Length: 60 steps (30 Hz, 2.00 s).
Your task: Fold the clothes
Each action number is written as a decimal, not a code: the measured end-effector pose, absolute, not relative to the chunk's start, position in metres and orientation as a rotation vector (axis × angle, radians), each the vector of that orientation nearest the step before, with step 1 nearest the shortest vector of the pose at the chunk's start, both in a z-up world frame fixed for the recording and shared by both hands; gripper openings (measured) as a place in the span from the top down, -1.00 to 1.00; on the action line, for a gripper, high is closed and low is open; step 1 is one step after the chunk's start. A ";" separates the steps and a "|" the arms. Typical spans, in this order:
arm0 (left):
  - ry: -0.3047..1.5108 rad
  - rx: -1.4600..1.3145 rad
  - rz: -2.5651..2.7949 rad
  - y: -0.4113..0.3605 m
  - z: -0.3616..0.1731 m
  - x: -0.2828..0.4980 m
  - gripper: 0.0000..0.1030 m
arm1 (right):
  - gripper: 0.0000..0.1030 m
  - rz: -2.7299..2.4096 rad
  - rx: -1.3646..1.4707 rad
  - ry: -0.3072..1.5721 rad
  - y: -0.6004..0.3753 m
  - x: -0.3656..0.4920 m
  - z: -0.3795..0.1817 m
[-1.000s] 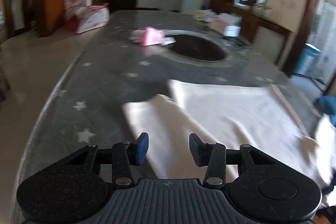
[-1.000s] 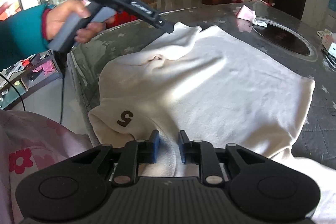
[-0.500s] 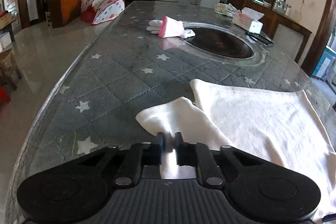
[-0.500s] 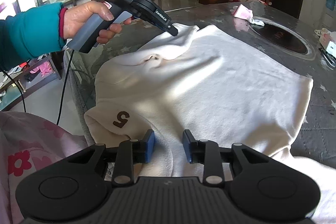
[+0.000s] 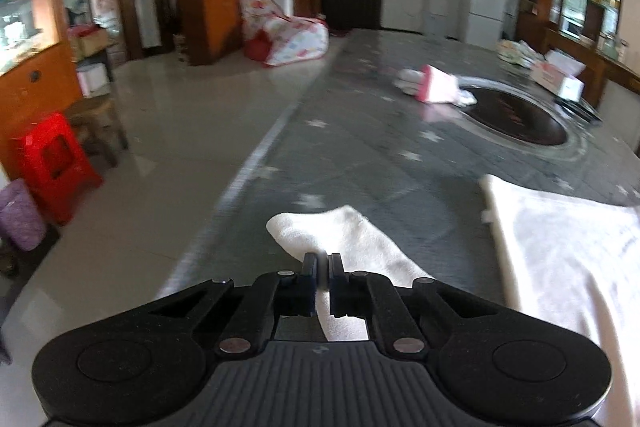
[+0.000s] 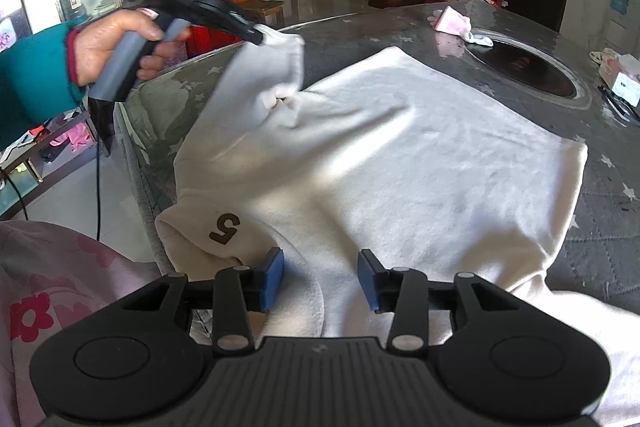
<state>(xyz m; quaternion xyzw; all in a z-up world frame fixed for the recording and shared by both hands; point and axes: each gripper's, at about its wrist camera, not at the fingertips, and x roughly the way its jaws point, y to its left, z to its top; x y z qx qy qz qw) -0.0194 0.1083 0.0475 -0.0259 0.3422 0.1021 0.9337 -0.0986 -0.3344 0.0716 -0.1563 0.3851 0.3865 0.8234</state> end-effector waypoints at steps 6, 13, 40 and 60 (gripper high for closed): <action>0.667 -0.037 0.313 0.131 0.050 -0.046 0.93 | 0.15 0.821 -0.338 0.819 -0.334 -0.100 0.071; 0.745 -0.018 0.378 0.148 0.037 -0.056 0.93 | 0.13 0.818 -0.320 0.820 -0.335 -0.098 0.075; 0.840 -0.047 -0.310 0.022 0.031 -0.010 0.92 | 0.13 0.602 -0.202 0.817 -0.382 -0.038 0.068; 0.871 0.016 -0.313 0.007 0.036 0.056 0.88 | 0.13 0.498 -0.202 0.824 -0.390 0.053 0.072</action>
